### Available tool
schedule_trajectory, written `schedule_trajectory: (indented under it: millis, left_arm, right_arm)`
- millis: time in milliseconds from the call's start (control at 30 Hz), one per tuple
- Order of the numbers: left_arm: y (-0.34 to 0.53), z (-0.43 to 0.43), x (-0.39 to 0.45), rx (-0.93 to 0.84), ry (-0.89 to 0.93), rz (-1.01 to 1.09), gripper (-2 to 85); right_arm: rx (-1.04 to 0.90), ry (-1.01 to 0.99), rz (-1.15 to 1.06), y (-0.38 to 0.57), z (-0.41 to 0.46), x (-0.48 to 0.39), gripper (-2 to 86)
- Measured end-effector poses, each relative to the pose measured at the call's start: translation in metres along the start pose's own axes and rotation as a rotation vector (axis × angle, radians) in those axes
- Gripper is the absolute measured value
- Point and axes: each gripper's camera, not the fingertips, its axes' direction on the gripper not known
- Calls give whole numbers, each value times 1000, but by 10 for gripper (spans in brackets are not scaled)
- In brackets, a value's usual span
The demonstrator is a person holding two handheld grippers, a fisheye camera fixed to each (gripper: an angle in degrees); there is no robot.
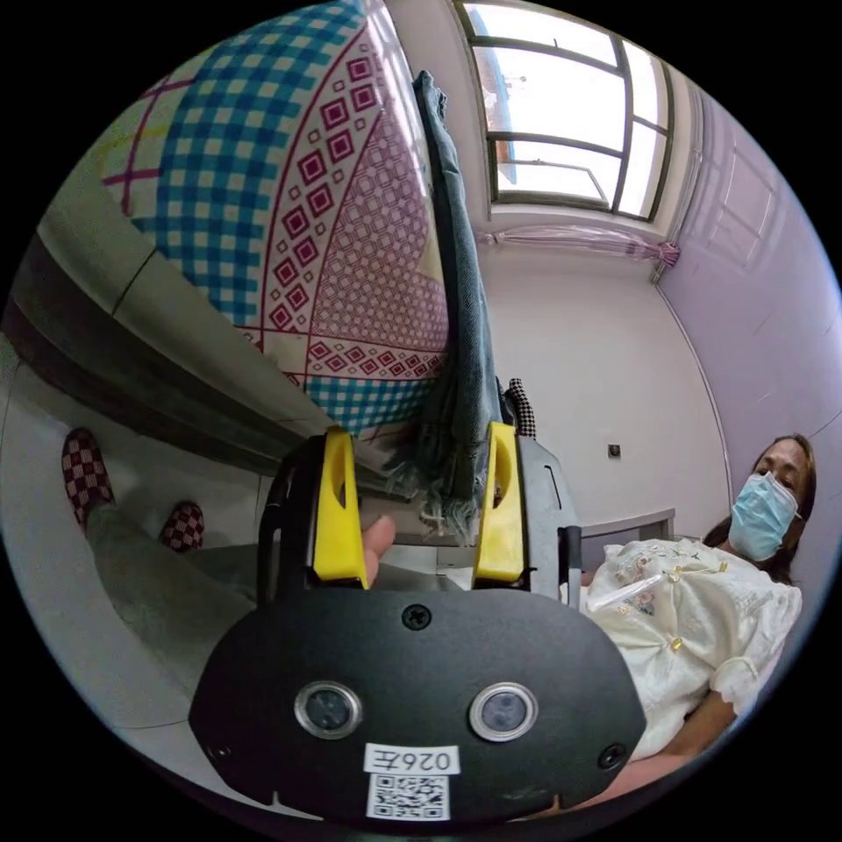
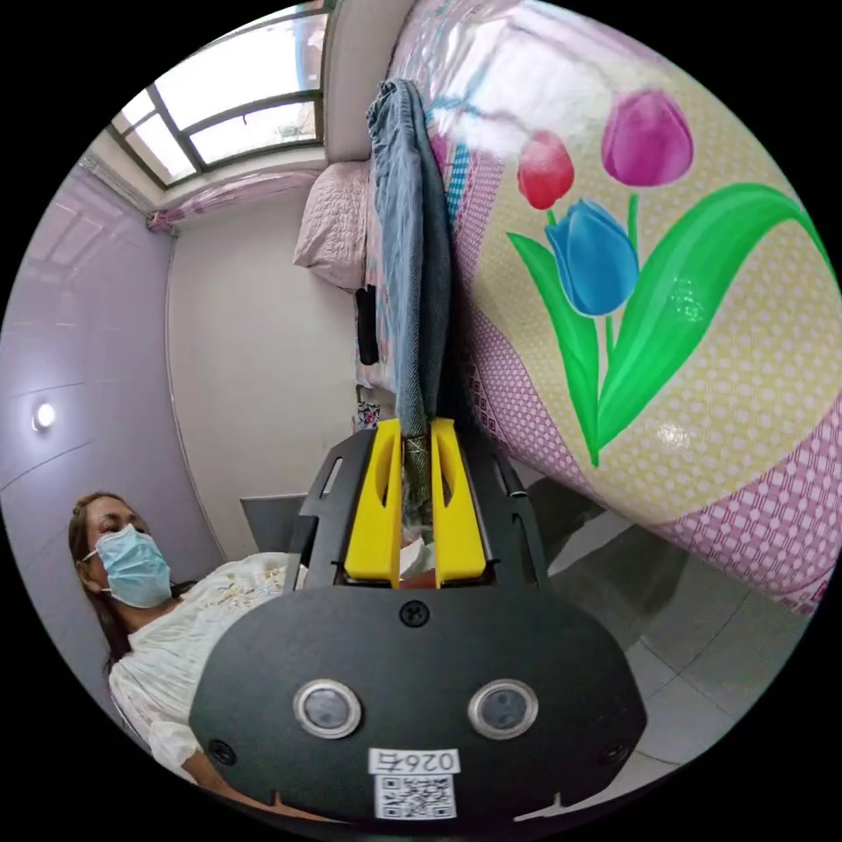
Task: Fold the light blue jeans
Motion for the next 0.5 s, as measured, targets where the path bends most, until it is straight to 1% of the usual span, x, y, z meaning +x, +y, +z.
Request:
schedule_trajectory:
  millis: [67, 133, 200, 267, 333, 400, 500]
  left_arm:
    - [9, -11, 2, 20, 46, 14, 202]
    - [18, -19, 7, 52, 55, 21, 233]
    - [20, -19, 11, 48, 46, 40, 250]
    - [21, -17, 15, 20, 67, 66, 250]
    - [24, -17, 18, -8, 108, 73, 241]
    - [30, -21, 22, -5, 84, 79, 247]
    - [41, -32, 21, 44, 65, 57, 285]
  right_arm:
    - [10, -107, 47, -2, -14, 11, 11]
    - [7, -122, 55, -4, -22, 13, 11]
    - [-13, -27, 23, -8, -28, 9, 14]
    - [-53, 124, -28, -11, -32, 2, 18]
    - [-82, 153, -46, -13, -34, -3, 12]
    - [-105, 144, -46, -15, -38, -9, 4]
    - [-106, 30, -29, -18, -45, -27, -3]
